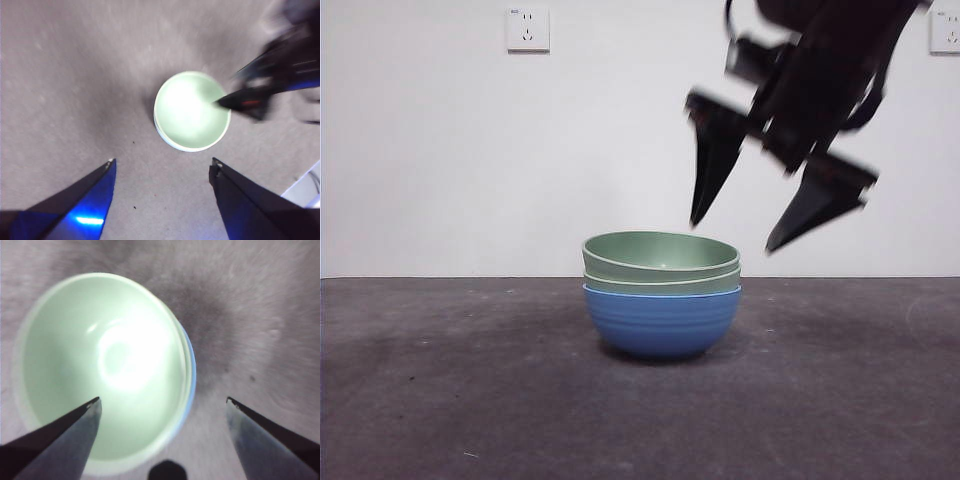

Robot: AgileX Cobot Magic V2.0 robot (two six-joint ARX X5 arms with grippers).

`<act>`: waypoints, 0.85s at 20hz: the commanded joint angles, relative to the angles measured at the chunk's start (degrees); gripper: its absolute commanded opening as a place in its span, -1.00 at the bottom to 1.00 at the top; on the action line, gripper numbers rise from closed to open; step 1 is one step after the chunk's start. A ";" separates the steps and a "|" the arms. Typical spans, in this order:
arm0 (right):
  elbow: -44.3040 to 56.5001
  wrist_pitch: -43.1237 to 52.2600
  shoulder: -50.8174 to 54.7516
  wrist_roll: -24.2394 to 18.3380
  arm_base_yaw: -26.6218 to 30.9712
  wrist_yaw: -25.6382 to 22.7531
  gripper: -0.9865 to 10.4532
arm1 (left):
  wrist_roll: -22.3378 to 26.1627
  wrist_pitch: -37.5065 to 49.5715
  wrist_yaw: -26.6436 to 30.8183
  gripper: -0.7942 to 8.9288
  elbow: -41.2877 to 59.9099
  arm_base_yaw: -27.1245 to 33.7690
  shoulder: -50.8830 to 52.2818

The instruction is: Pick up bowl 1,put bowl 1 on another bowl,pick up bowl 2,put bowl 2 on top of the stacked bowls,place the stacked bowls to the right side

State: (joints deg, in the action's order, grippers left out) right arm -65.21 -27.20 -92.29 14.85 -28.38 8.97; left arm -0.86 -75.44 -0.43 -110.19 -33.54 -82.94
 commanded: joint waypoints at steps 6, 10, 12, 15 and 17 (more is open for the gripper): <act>0.11 4.46 -9.33 3.82 0.61 0.31 -0.12 | 0.70 -1.40 0.24 -0.18 0.11 -0.20 5.53; 0.11 5.20 -10.16 4.39 0.66 3.13 -0.57 | 0.63 -1.97 0.20 -0.18 0.11 -0.20 5.53; 0.11 5.53 -10.16 4.37 0.63 3.10 -0.69 | 0.48 -1.99 0.22 -0.18 0.11 -0.20 5.53; 0.11 5.60 -10.16 4.35 0.63 3.08 -0.85 | 0.39 -2.34 0.22 -0.18 0.11 -0.20 5.53; 0.11 5.62 -10.12 4.33 0.68 3.08 -0.85 | 0.39 -2.36 0.22 -0.18 0.11 -0.20 5.53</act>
State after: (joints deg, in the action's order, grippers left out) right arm -65.45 -20.99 -101.84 19.27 -27.64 12.05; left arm -0.86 -76.44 -0.40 -110.21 -33.54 -77.36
